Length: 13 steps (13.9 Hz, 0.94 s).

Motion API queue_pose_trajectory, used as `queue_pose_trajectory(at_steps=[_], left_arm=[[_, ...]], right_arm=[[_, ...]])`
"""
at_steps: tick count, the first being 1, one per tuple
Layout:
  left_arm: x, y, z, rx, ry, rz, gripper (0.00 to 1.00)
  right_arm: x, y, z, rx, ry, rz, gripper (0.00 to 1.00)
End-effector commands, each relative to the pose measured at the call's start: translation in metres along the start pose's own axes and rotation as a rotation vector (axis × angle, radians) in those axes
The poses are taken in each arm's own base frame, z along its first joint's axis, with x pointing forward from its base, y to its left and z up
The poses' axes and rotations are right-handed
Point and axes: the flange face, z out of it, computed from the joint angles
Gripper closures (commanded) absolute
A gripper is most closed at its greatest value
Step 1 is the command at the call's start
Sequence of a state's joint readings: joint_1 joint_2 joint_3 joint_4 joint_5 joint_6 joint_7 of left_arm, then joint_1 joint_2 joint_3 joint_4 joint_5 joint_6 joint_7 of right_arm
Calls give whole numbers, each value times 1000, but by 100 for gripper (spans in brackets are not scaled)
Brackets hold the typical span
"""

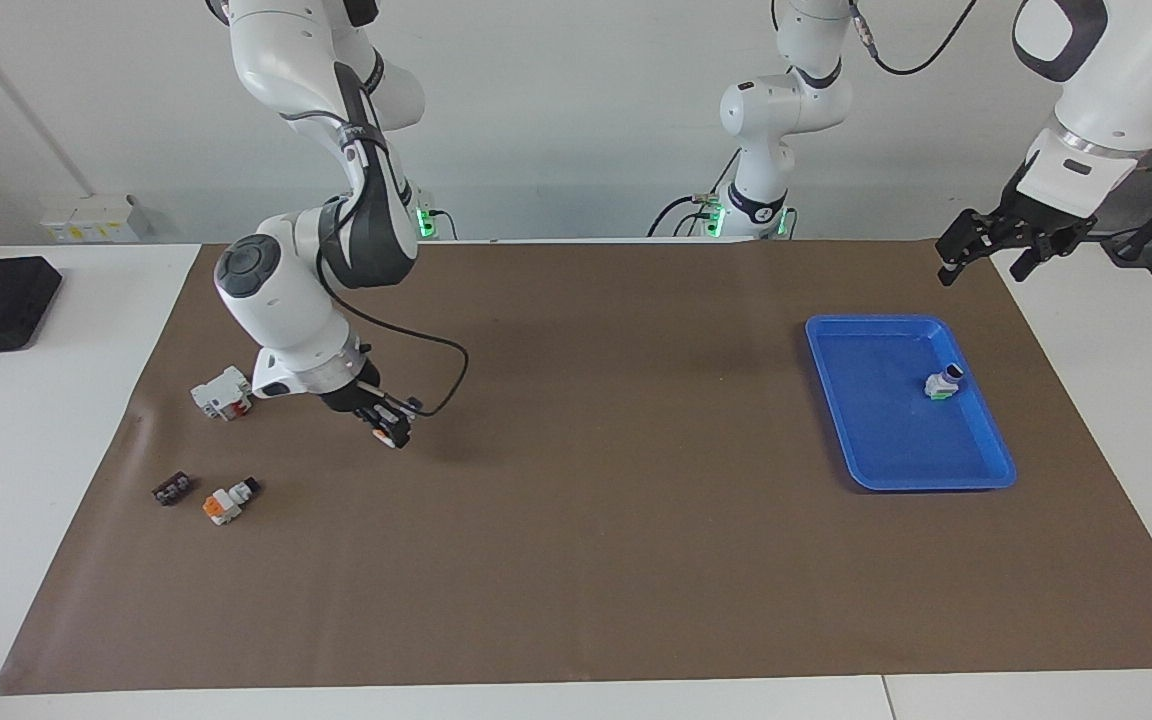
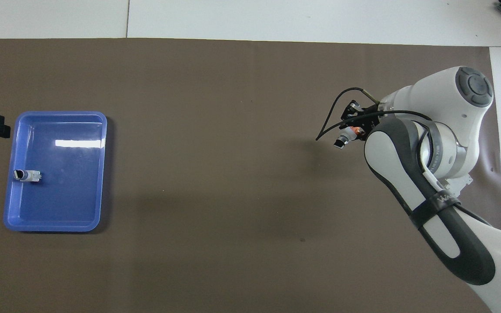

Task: Turn and place switch with both arms
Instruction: 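Carry the switch toward the tray while the left gripper reaches in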

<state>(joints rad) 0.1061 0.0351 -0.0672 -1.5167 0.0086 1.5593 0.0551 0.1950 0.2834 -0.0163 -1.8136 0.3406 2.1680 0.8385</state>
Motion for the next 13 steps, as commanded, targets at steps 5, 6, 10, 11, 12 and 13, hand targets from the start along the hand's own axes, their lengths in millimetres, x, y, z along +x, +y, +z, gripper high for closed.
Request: queue_pose_trajectory(at_steps=[5,6,10,11,12,13], left_arm=[[-10,-1,-1,14,-8,-15,0],[-10,4,0,14,-11,-3,0],[-12,22,1,15,-11,33,0],[-19,25,10,15,-26,36,0],[-23,26,14,10,-29,36,0],[-24,29,14,10,-29,35,0]], right_arm=[[-107,-95,-20,331,-286,540,100],[-137,-109,-14,371,-307,566,100],[-215,-141,-6,520,-425,762,100],[-228,-149,-8,545,-458,791,100],[-240,-155,-11,564,-469,790,100],[-255,-163,-13,576,-480,773,100]])
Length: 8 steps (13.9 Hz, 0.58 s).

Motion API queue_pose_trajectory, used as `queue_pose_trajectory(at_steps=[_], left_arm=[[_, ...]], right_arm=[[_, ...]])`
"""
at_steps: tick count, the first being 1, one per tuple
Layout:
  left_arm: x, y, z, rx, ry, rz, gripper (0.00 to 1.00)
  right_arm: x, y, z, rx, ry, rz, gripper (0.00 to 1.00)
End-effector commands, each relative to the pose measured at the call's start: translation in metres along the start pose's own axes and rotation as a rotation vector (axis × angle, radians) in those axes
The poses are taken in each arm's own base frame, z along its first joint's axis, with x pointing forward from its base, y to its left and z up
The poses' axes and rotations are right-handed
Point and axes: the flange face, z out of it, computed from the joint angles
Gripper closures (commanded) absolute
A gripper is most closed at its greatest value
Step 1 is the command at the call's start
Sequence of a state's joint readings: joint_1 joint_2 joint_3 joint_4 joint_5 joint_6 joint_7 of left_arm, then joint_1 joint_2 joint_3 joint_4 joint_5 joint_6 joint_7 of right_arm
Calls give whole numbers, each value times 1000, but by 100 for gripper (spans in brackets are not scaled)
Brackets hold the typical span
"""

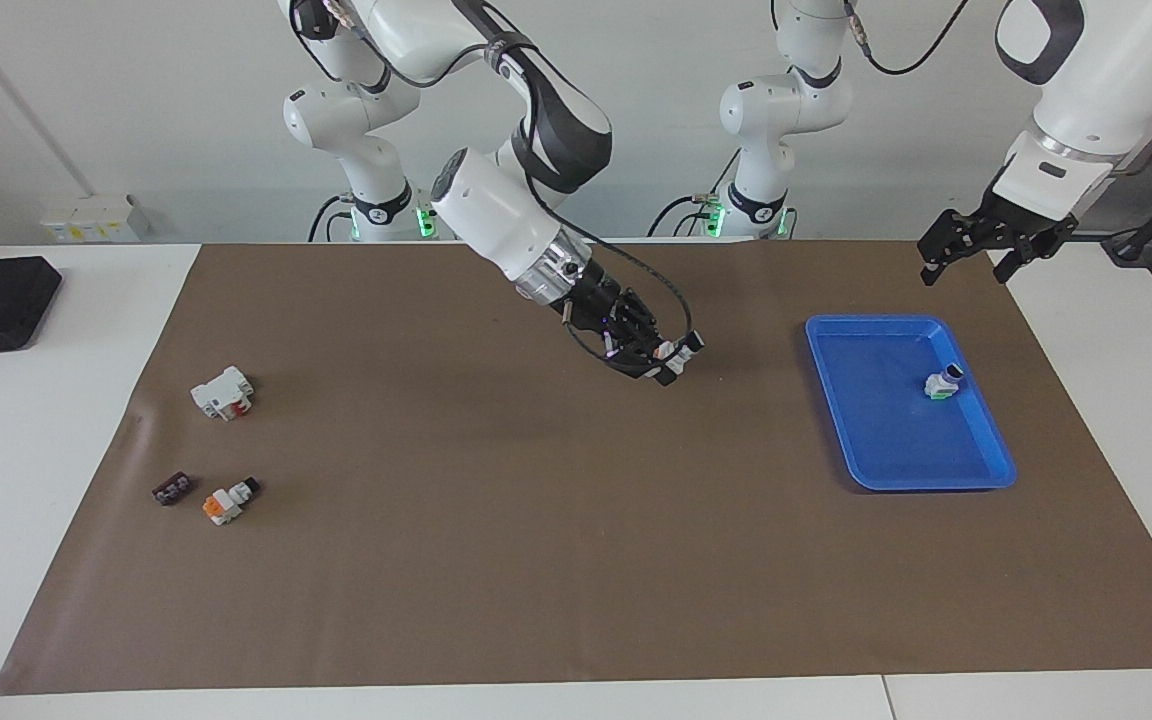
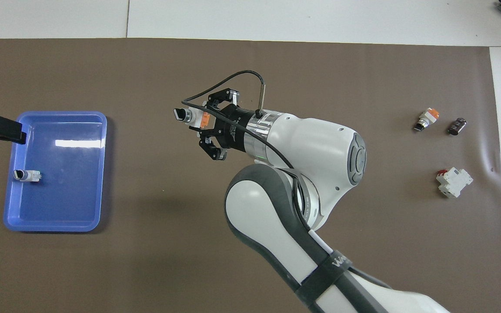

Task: Turn and place switch with both arms
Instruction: 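Carry the switch toward the tray while the left gripper reaches in, then close the left gripper on the switch held by the right gripper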

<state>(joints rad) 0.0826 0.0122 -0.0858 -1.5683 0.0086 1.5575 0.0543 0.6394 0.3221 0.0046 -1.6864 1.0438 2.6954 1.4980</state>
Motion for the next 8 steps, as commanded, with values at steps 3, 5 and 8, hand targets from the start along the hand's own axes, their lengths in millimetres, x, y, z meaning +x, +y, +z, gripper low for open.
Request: queue_pose_trajectory(at_steps=[3,5,8], left_arm=[[-15,16,6,-93,10,-53,0],[-11,28,3,-170,27,-176,0],[-7,48,3,-363,15,-349,7]], right_arm=[[-50,23,22,-7,-44,-165,100],[-47,29,27,-39,-30,-205,100],[-50,35,30,-83,9,-285,100]])
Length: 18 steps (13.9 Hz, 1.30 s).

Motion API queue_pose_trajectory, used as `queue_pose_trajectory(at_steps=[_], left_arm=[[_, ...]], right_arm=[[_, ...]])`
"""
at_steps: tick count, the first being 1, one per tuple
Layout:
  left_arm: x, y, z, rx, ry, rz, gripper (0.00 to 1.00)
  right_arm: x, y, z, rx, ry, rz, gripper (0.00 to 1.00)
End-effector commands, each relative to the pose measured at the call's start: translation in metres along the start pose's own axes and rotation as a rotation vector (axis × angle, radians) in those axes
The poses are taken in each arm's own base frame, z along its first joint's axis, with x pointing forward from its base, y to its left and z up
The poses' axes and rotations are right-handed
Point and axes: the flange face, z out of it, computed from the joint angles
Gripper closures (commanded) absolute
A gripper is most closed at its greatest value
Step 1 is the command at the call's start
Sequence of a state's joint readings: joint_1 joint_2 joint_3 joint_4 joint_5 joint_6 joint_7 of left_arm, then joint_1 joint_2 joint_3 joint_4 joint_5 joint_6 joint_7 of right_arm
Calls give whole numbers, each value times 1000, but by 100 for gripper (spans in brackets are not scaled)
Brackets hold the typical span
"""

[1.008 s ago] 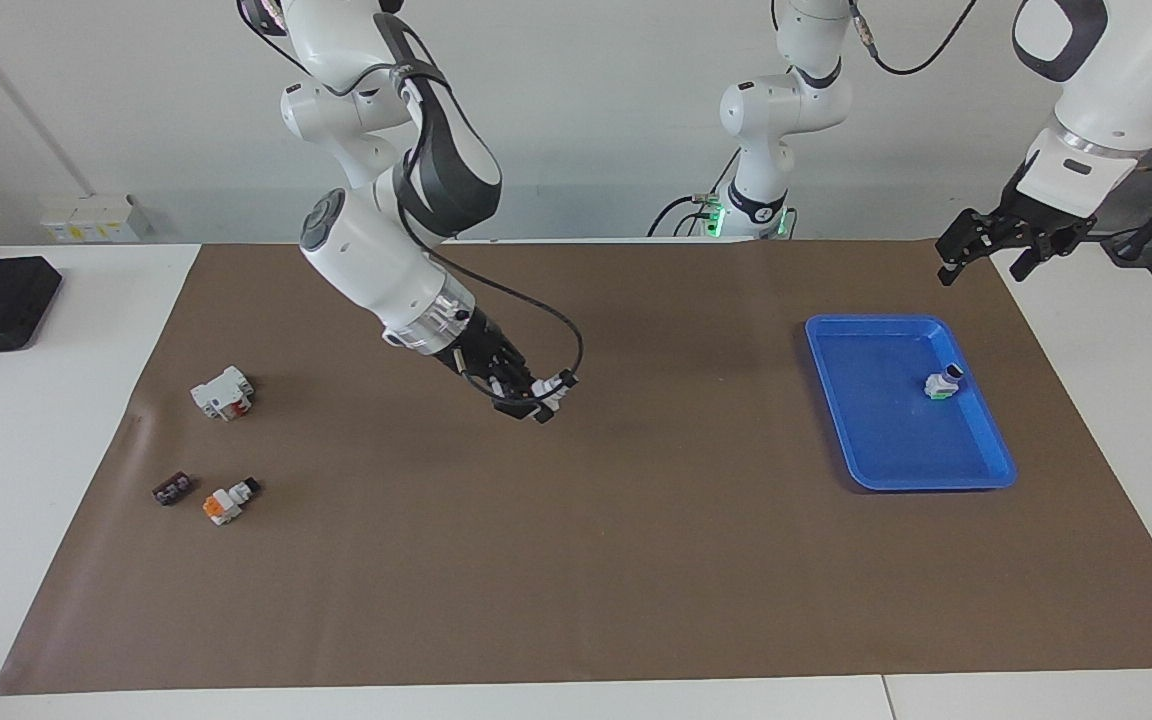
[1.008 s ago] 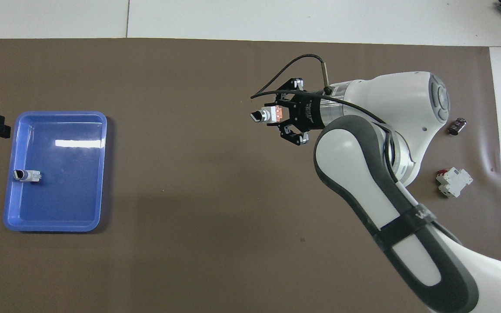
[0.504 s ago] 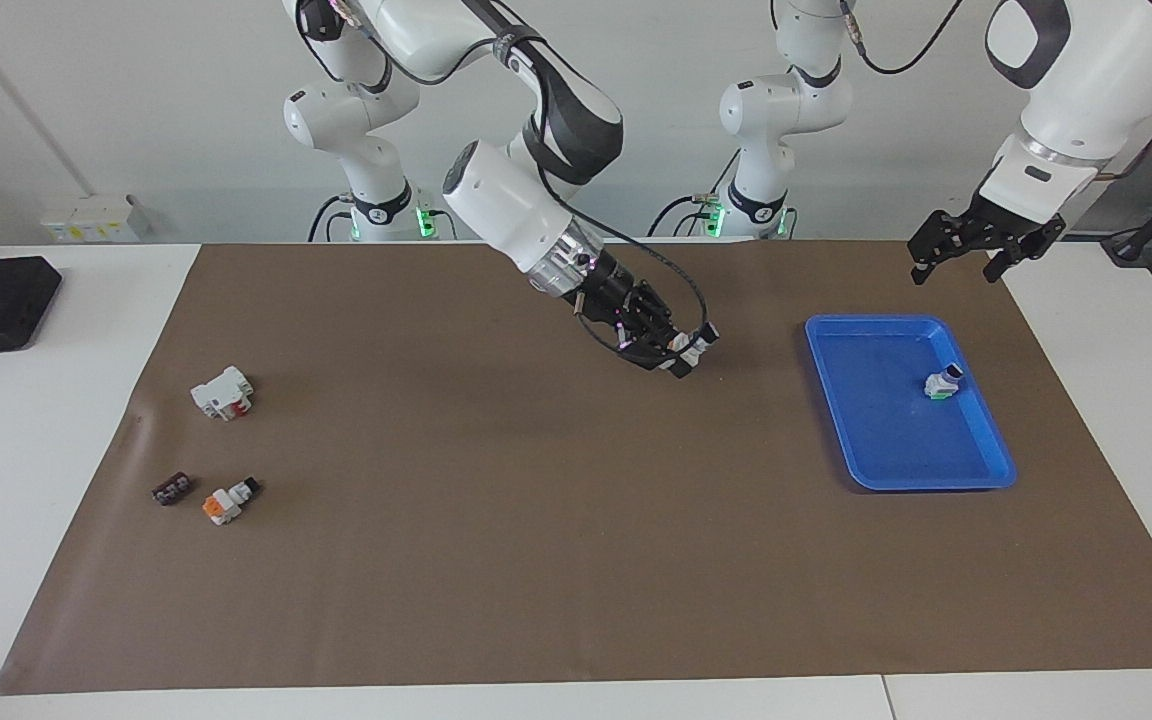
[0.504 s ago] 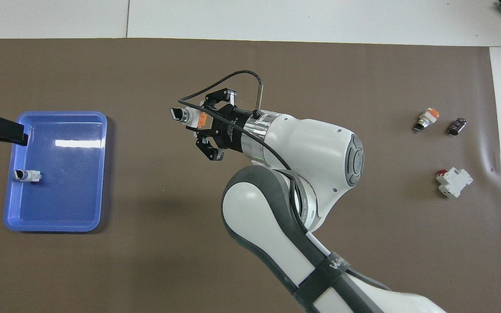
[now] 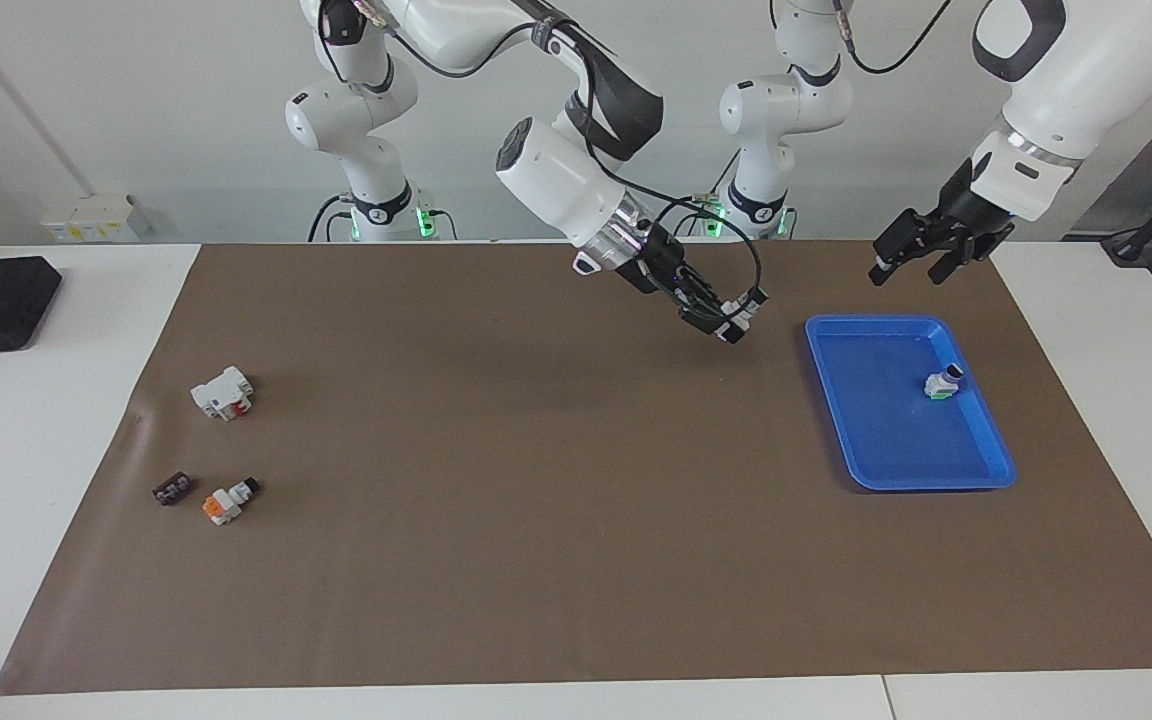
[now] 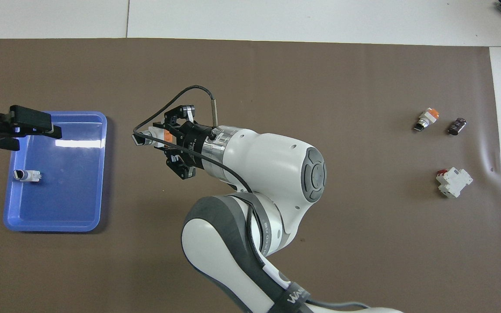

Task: Turn and place switch with both arms
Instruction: 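Close the left gripper on the switch held by the right gripper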

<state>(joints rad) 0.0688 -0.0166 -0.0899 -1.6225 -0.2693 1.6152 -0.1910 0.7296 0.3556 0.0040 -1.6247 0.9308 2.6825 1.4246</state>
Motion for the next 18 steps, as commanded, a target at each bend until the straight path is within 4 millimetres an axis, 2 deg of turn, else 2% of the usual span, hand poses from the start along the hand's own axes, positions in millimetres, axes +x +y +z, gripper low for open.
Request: queue_pose_trajectory(at_steps=[1,3,8,11,14,18], left_arm=[[-7,11,8,-140,7,-187,9],[-18,20,19,-218,-23,-238,18],[-46,11,48,-415,-84,-346,45],[-45,18,47,-456,-60,-354,49],[-51,29,56,-467,-64,-370,56],[-59,48,66,-468,-57,-364,60]], right_arm=[[-1,-3,2,-27,10,-47,100],[0,-3,3,-35,11,-24,100],[5,-8,0,-35,15,45,100],[5,-9,-2,-31,14,44,100],[4,-9,-1,-31,13,43,100],[2,-7,0,-31,12,41,100]])
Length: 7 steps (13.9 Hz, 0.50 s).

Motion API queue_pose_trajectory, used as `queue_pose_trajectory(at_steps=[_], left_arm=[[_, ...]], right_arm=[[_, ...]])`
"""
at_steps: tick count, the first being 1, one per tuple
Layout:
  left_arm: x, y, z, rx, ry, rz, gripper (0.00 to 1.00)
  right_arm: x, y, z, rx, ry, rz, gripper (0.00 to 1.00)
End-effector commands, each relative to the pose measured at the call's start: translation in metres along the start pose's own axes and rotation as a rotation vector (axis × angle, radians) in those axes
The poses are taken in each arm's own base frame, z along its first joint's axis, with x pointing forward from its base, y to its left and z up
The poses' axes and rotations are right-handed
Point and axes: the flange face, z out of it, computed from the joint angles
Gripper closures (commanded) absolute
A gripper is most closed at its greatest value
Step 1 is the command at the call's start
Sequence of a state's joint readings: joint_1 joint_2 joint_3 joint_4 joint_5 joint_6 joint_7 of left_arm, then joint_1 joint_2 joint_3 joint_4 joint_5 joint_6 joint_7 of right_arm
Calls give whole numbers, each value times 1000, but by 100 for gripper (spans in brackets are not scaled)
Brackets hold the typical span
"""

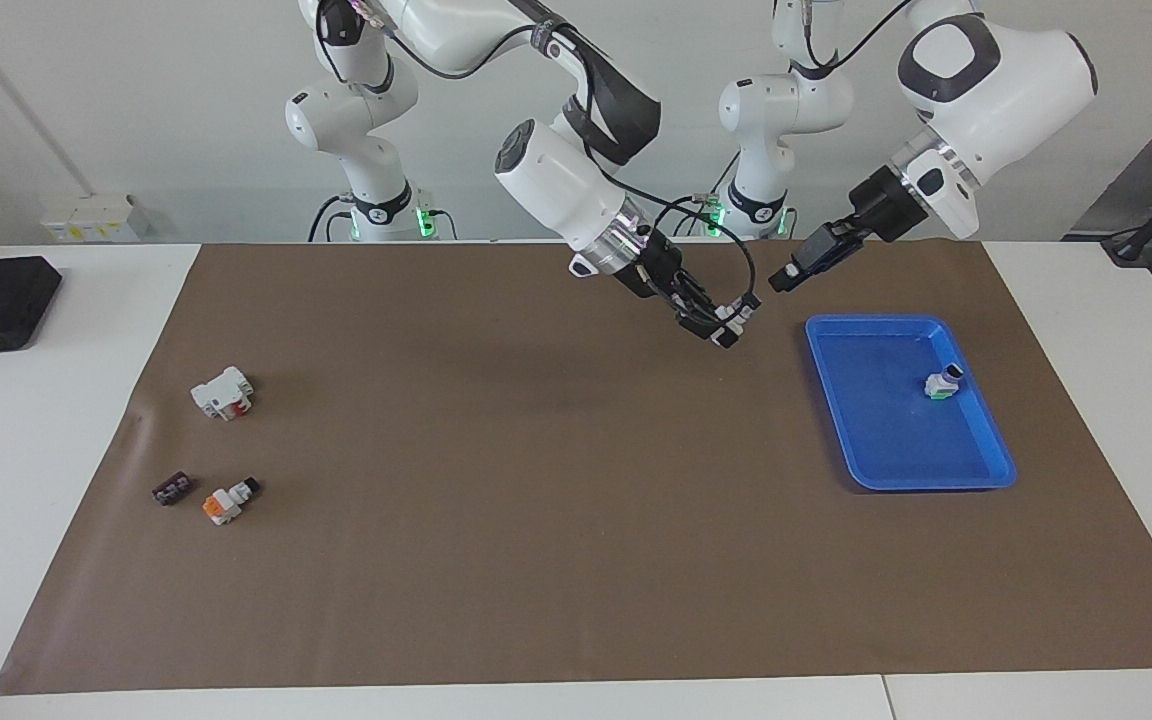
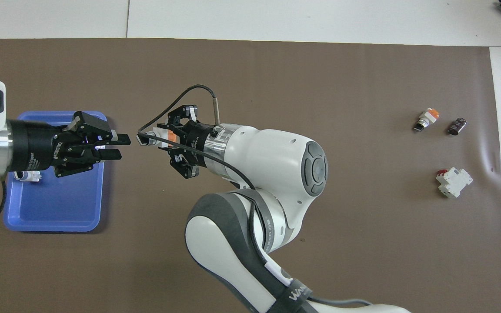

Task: Turn and place switch with both arms
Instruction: 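Close the left gripper on the switch held by the right gripper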

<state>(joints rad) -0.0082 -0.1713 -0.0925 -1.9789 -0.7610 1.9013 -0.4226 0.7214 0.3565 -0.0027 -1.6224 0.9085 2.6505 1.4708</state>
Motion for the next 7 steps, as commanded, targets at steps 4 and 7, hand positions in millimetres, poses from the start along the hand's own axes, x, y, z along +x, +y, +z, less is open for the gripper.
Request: queue_pose_trajectory(at_steps=[4,7], left_arm=[[-13,4,5,-47,39,-31,62],[-9,5,5,-78,68,-51,64]], right_arm=[[-5,-4,1,-5,-1,7,100],[-5,-3,1,-6,-1,6,100]])
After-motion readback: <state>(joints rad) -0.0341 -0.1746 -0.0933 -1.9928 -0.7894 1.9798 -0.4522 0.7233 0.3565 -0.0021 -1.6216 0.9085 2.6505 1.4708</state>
